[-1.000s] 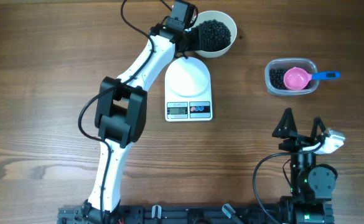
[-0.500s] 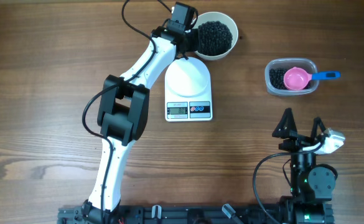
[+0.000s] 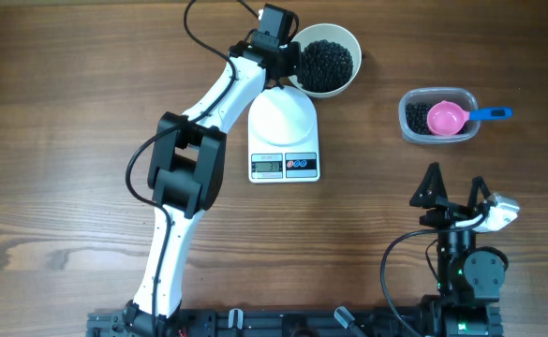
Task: Scoop item into bowl and weigh 150g on scale
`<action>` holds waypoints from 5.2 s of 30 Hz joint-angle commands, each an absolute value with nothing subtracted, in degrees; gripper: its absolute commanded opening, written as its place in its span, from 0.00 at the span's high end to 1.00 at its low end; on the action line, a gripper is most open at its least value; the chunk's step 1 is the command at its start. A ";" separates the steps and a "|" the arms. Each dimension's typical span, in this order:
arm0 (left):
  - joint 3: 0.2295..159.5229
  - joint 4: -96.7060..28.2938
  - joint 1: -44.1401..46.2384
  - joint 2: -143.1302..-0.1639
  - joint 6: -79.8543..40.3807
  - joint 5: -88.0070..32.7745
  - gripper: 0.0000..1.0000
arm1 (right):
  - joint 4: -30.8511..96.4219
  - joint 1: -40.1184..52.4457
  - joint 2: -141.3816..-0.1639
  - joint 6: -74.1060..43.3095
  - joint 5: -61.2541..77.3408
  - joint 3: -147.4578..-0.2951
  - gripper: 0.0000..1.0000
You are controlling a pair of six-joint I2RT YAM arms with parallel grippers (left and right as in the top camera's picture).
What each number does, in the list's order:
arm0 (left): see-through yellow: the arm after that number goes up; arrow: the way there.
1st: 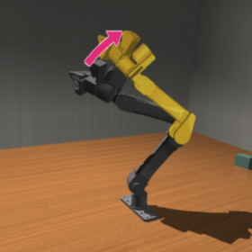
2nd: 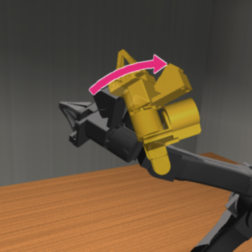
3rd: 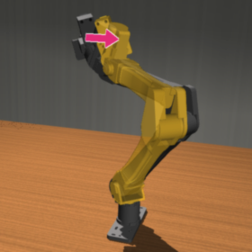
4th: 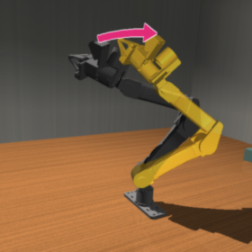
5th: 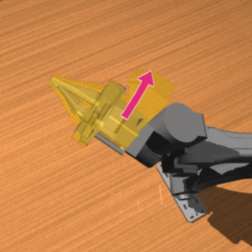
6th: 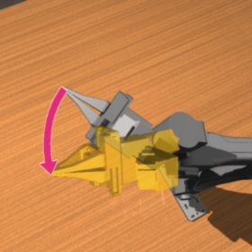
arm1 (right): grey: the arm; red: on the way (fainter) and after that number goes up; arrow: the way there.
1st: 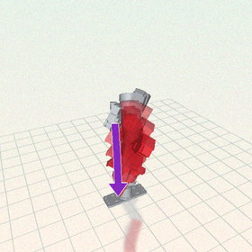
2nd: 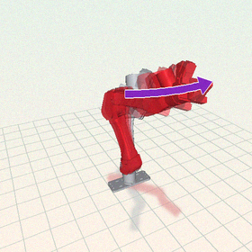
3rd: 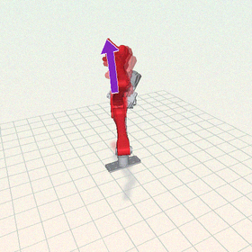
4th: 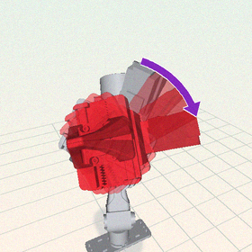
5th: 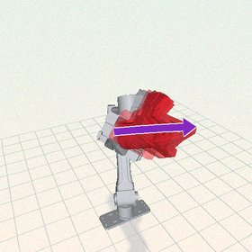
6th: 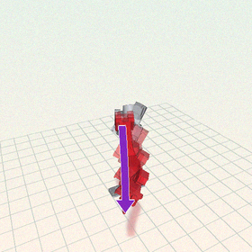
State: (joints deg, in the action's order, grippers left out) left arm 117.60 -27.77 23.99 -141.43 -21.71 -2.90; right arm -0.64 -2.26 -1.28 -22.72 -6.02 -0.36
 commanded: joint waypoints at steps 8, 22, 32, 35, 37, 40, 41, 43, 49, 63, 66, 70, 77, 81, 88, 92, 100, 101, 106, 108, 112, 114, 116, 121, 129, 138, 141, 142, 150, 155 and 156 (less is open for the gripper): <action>117.40 -32.51 23.51 -123.46 -21.85 -3.40 0.96 | -0.84 -1.87 -0.91 -23.09 -5.54 -0.34 0.00; 111.81 -69.06 23.22 -117.10 -21.80 4.60 0.96 | -0.84 -1.87 -0.91 -23.11 -5.54 -0.34 0.00; 100.14 -51.79 22.39 -117.12 -21.37 4.62 0.96 | -0.84 -1.87 -0.91 -23.09 -5.54 -0.34 0.00; 98.39 -51.81 22.33 -117.12 -21.39 4.58 0.96 | -0.84 -1.87 -0.91 -23.09 -5.54 -0.36 0.00; 98.02 -53.10 22.35 -117.12 -21.39 4.58 0.96 | -0.84 -1.87 -0.91 -23.09 -5.54 -0.36 0.00; 97.82 -54.70 22.33 -117.12 -21.39 4.58 0.96 | -0.84 -1.87 -0.91 -23.09 -5.54 -0.36 0.00; 97.82 -55.40 22.33 -117.12 -21.39 4.58 0.96 | -0.84 -1.87 -0.91 -23.09 -5.54 -0.34 0.00; 97.82 -54.94 22.39 -117.12 -21.39 4.56 0.96 | -0.84 -1.87 -0.91 -23.09 -5.54 -0.34 0.00; 97.82 -55.94 22.39 -117.12 -21.39 4.58 0.70 | -0.84 -1.87 -0.91 -23.09 -5.54 -0.36 0.00; 103.42 -56.53 19.86 -101.69 -21.41 4.58 0.00 | -0.84 -1.87 -0.91 -23.09 -5.54 -0.34 0.00; 103.42 -60.55 19.73 -95.50 -21.45 4.27 0.00 | -0.84 -1.87 -0.91 -23.09 -5.54 -0.34 0.00; 103.42 -69.45 19.86 -94.32 -25.41 -3.57 0.00 | -0.84 -1.87 -0.91 -23.09 -5.54 -0.34 0.00; 103.42 -71.02 19.86 -94.50 -28.10 -7.03 0.00 | -0.84 -1.87 -0.91 -23.09 -5.54 -0.36 0.00; 103.42 -71.02 19.86 -94.50 -28.10 -7.03 0.00 | -0.84 -1.87 -0.91 -23.09 -5.54 -0.34 0.00; 103.42 -71.00 20.21 -94.02 -28.10 -7.03 0.00 | -0.84 -1.87 -0.91 -23.11 -5.54 -0.34 0.00; 103.42 -74.54 20.84 -85.47 -27.86 -7.16 0.00 | -0.84 -1.87 -0.91 -23.09 -5.54 -0.34 0.00; 103.07 -74.59 18.48 -58.30 -27.46 0.49 0.00 | -0.84 -1.87 -0.91 -23.11 -5.54 -0.34 0.00; 102.30 -73.95 17.21 -56.14 -27.49 3.81 0.00 | -0.84 -1.87 -0.91 -23.09 -5.54 -0.34 0.00; 78.91 -54.08 10.09 -42.89 -27.46 7.33 0.00 | -0.84 -1.87 -0.91 -23.09 -5.54 -0.34 0.00; 65.69 -44.99 7.81 -38.92 -27.49 7.35 0.00 | -0.84 -1.87 -0.91 -23.09 -5.54 -0.34 0.00; 37.95 -16.29 6.52 -32.73 -27.46 7.81 0.00 | -0.84 -1.87 -0.91 -23.09 -5.54 -0.34 0.00; 27.38 -3.55 6.76 -27.99 -27.46 7.81 0.00 | -0.84 -1.87 -0.91 -23.09 -5.54 -0.34 0.00; 20.40 5.06 7.29 -23.05 -27.49 7.77 0.00 | -0.84 -1.87 -0.91 -23.11 -5.54 -0.34 0.00; 11.88 8.54 7.53 -12.93 -27.49 6.94 0.00 | -0.84 -1.87 -0.91 -23.11 -5.54 -0.34 0.00; 8.27 6.87 7.92 -0.16 -27.44 7.07 0.00 | -0.84 -1.87 -0.91 -23.09 -5.54 -0.36 0.00; 6.15 -3.70 10.13 -0.16 -34.11 6.74 0.00 | -0.84 -1.87 -0.91 -23.09 -5.54 -0.34 0.00; 2.83 -9.13 10.13 -0.16 -33.08 6.48 0.00 | -0.84 -1.87 -0.91 -23.09 -5.54 -0.34 0.00; 2.81 -8.43 10.04 -0.16 -33.08 6.70 0.00 | -0.84 -1.87 -0.91 -23.11 -5.54 -0.36 0.00; 2.66 -8.80 2.72 -0.16 -33.08 6.70 0.00 | -0.84 -1.87 -0.91 -23.11 -5.54 -0.36 0.00; 2.66 -8.80 2.72 -0.16 -33.08 6.70 0.00 | -0.84 -1.87 -0.91 -23.11 -5.54 -0.34 0.00; 2.66 -8.80 2.72 -0.16 -33.08 6.70 0.00 | -0.84 -1.87 -0.91 -23.11 -5.54 -0.34 0.00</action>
State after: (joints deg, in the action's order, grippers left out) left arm 2.94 -8.99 3.05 -0.69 -33.52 6.81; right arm -0.64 -2.26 -1.28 -22.72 -6.02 -0.36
